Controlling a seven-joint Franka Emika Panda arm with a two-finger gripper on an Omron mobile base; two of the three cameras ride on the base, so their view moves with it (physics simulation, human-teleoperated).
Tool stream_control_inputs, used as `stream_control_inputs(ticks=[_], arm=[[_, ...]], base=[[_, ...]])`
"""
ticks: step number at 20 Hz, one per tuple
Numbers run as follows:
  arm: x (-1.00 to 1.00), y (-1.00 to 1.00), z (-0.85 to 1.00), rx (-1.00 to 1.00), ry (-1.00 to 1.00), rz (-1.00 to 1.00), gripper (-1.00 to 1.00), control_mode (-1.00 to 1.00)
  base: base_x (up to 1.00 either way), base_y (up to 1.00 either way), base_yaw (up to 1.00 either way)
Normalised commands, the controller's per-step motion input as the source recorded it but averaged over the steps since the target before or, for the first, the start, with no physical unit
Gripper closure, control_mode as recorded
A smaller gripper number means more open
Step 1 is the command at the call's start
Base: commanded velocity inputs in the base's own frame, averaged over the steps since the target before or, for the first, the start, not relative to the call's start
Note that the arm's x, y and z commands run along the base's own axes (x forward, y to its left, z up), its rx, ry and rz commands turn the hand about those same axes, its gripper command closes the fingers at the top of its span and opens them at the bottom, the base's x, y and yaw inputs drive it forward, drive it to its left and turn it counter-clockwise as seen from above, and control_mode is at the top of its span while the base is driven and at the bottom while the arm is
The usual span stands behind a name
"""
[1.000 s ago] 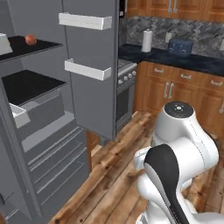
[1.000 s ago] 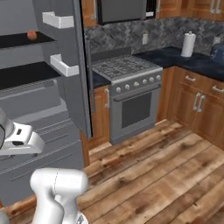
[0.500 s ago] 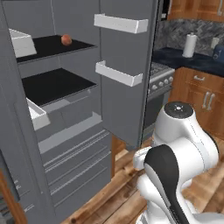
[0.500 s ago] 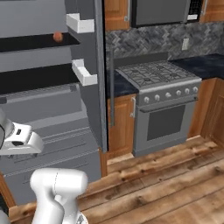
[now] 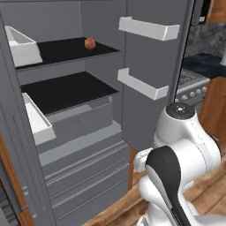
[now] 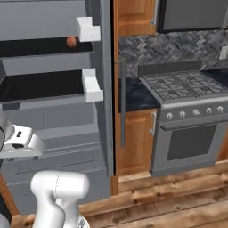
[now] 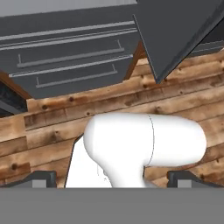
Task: Gather the cucumber and onion from the fridge and place them on a tray on the dining counter. Then gather the fish and chicken drumstick from the fridge and place them on the other tray.
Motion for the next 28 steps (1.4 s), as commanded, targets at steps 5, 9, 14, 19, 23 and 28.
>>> stream_control_inputs(ticks=[5, 9, 14, 19, 23, 28], arm=[[0.00, 0.00, 0.00, 0.00, 0.00, 0.00, -1.00, 1.00], [0.00, 0.00, 0.00, 0.00, 0.00, 0.00, -1.00, 1.00], [0.00, 0.00, 0.00, 0.00, 0.00, 0.00, -1.00, 1.00], [0.00, 0.00, 0.00, 0.00, 0.00, 0.00, -1.00, 1.00], [0.00, 0.00, 0.00, 0.00, 0.00, 0.00, -1.00, 1.00], [0.00, 0.00, 0.00, 0.00, 0.00, 0.00, -1.00, 1.00]], base=[[0.61, -0.13, 0.29], [0.48, -0.02, 0.23], [0.07, 0.03, 0.03], [0.57, 0.38, 0.00], [0.63, 0.17, 0.03], [0.49, -0.02, 0.12]])
